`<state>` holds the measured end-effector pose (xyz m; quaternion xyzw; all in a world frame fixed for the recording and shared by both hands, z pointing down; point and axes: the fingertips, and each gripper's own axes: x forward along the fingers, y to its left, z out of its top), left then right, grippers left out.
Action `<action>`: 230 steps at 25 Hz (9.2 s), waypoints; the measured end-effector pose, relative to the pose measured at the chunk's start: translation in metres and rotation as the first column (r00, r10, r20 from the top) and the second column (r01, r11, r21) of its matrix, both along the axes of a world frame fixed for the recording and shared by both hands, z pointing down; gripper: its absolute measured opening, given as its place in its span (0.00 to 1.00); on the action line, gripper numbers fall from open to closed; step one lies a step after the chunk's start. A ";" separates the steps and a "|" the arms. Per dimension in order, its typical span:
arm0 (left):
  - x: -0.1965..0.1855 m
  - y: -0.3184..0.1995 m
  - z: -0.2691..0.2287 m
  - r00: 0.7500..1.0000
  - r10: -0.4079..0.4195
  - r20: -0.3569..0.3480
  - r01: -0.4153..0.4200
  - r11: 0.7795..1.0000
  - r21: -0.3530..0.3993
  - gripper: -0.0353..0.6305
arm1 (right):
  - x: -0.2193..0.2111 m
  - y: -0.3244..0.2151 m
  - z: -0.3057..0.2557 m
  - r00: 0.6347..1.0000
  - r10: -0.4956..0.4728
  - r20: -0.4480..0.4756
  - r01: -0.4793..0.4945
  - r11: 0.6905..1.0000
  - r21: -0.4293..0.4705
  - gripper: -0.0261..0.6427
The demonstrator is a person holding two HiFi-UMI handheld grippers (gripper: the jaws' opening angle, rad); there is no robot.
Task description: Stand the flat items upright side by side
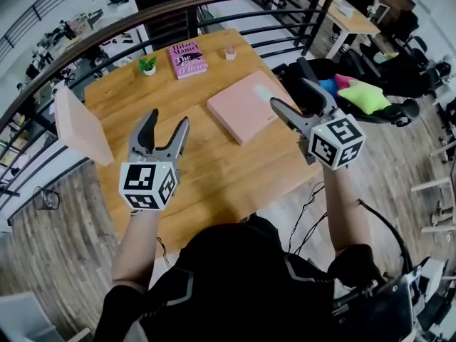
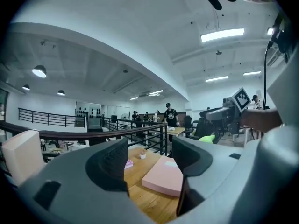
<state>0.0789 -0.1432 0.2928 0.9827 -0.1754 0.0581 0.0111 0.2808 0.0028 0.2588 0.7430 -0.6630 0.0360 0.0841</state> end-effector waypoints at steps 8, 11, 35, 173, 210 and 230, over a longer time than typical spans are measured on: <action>0.072 0.025 0.043 0.992 -0.073 0.101 0.079 0.995 -0.061 0.51 | 0.106 0.016 0.038 0.998 -0.068 0.007 0.068 0.997 -0.035 0.61; 0.092 0.033 0.063 0.985 -0.081 0.149 0.092 0.993 -0.069 0.51 | 0.133 0.013 0.066 0.992 -0.127 0.004 0.127 0.990 -0.057 0.61; 0.184 0.074 0.282 0.816 0.008 0.578 0.178 0.948 -0.264 0.55 | 0.249 -0.001 0.321 0.918 -0.299 0.261 0.382 0.846 -0.373 0.61; -0.117 0.015 0.042 0.791 -0.598 0.130 0.611 0.783 -0.113 0.50 | -0.032 -0.086 0.172 0.871 -0.410 0.270 0.457 0.879 -0.139 0.58; -0.324 -0.059 0.048 0.760 -0.647 0.056 0.647 0.746 -0.156 0.47 | -0.248 -0.223 0.168 0.872 -0.422 0.249 0.470 0.864 -0.181 0.51; -0.434 -0.084 0.062 0.741 -0.668 0.065 0.668 0.725 -0.164 0.47 | -0.345 -0.349 0.167 0.905 -0.334 0.264 0.391 0.898 -0.202 0.52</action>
